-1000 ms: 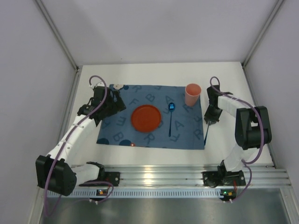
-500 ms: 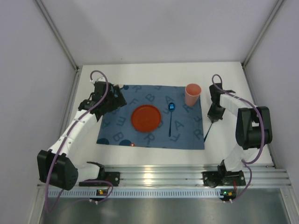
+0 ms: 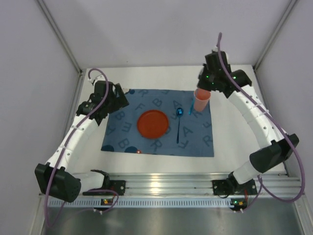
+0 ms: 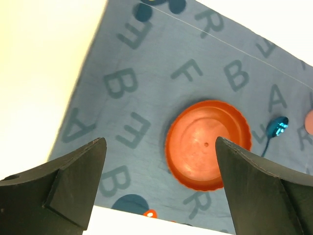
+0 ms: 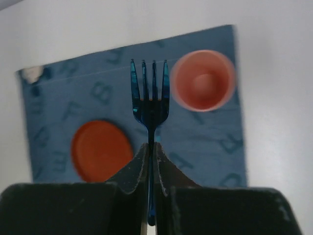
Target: Set the dinner table for one person
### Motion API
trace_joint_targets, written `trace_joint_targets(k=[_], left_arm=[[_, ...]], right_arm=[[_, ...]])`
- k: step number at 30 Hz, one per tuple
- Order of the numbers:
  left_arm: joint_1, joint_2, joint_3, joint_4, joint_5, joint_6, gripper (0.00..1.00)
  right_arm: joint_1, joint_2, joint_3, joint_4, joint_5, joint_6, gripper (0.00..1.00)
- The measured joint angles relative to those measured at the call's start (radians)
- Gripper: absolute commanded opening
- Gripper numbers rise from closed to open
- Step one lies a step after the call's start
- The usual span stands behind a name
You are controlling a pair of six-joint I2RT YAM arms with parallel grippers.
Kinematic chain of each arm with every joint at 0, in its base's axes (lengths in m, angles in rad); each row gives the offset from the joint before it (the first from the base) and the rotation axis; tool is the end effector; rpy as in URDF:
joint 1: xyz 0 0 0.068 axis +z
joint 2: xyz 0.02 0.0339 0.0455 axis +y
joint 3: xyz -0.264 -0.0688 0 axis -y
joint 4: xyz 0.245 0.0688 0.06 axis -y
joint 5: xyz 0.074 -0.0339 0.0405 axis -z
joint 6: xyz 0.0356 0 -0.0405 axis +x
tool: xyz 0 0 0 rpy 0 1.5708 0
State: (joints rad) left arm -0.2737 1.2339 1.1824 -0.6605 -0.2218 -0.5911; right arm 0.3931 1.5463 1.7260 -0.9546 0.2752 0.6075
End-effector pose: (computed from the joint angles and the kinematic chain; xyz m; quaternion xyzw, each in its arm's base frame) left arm 0.2551 -0.0635 0.3389 -0.1883 0.8850 -0.0820 0.4178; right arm 0.3004 0.1141 0.4045 0.1506 0.9022 0.0732 0.3975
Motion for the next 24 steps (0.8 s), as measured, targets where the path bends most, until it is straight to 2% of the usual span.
trace_joint_targets(k=[5,11,17,24], left_arm=[[0.005,-0.098,0.009,-0.089,-0.095,0.010,0.99],[0.006,-0.330,-0.003,-0.204,-0.177,-0.026,0.99],[0.006,-0.513,-0.027,-0.368,-0.203,-0.082,0.99],[0.006,-0.624,-0.027,-0.532,-0.225,-0.122,0.99]], right_arm=[[0.224,0.079,0.095,0.174,-0.237,0.056,0.00],[0.346,0.459,0.239,0.428,-0.465,0.133,0.00],[0.444,0.795,0.418,0.492,-0.533,0.218,0.00],[0.497,0.879,0.420,0.542,-0.517,0.295,0.00]])
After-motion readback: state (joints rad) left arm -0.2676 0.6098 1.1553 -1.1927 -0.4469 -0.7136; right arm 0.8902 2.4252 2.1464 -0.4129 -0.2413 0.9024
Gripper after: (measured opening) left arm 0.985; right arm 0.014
